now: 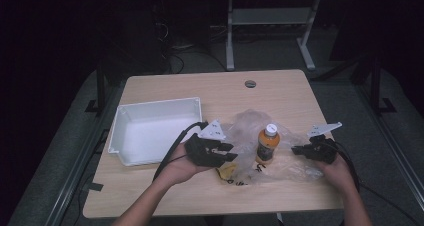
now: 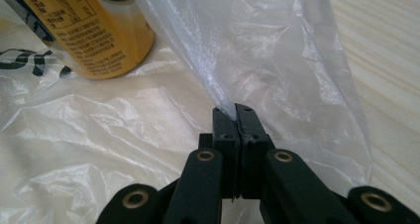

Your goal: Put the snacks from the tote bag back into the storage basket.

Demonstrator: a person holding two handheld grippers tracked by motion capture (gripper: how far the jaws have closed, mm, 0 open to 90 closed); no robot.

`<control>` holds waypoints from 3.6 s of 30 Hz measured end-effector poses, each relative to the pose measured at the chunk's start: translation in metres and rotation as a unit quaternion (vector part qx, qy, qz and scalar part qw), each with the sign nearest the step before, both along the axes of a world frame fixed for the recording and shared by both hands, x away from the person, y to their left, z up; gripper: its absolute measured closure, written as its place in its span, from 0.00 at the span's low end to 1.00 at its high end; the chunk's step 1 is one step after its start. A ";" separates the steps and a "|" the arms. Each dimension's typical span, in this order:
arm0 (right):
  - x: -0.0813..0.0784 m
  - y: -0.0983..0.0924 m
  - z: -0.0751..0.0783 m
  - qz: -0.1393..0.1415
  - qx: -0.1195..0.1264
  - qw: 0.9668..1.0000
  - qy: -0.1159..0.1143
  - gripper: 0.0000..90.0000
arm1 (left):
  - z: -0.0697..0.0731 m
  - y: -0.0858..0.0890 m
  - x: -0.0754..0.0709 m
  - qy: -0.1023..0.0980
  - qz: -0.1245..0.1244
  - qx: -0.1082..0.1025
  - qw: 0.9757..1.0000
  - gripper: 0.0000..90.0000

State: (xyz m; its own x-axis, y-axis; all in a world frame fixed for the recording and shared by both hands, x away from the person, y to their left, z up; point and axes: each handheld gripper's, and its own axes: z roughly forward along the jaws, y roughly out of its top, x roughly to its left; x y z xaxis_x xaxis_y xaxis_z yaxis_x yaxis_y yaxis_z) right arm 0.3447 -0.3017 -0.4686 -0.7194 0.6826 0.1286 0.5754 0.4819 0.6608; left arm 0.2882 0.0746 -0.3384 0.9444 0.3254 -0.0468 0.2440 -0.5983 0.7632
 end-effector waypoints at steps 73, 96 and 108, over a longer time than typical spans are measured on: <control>-0.020 -0.002 0.032 -0.014 0.041 0.997 -0.070 0.53 | -0.082 0.010 0.010 0.049 0.047 0.032 0.997 0.53; -0.052 -0.002 0.045 -0.018 0.053 0.993 -0.099 0.39 | -0.028 0.027 0.006 0.024 0.032 0.033 0.999 0.44; -0.068 -0.006 0.046 -0.023 0.053 0.993 -0.102 0.38 | -0.012 0.028 0.012 0.017 0.030 0.035 0.999 0.41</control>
State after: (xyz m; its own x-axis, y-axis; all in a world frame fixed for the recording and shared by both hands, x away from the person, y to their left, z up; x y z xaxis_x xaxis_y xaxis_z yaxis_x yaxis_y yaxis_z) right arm 0.2764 -0.3078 -0.4226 -0.7065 0.7054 0.0574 0.4446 0.3794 0.8114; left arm 0.3005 0.1031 -0.3508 0.9214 0.3849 -0.0534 0.3058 -0.6333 0.7109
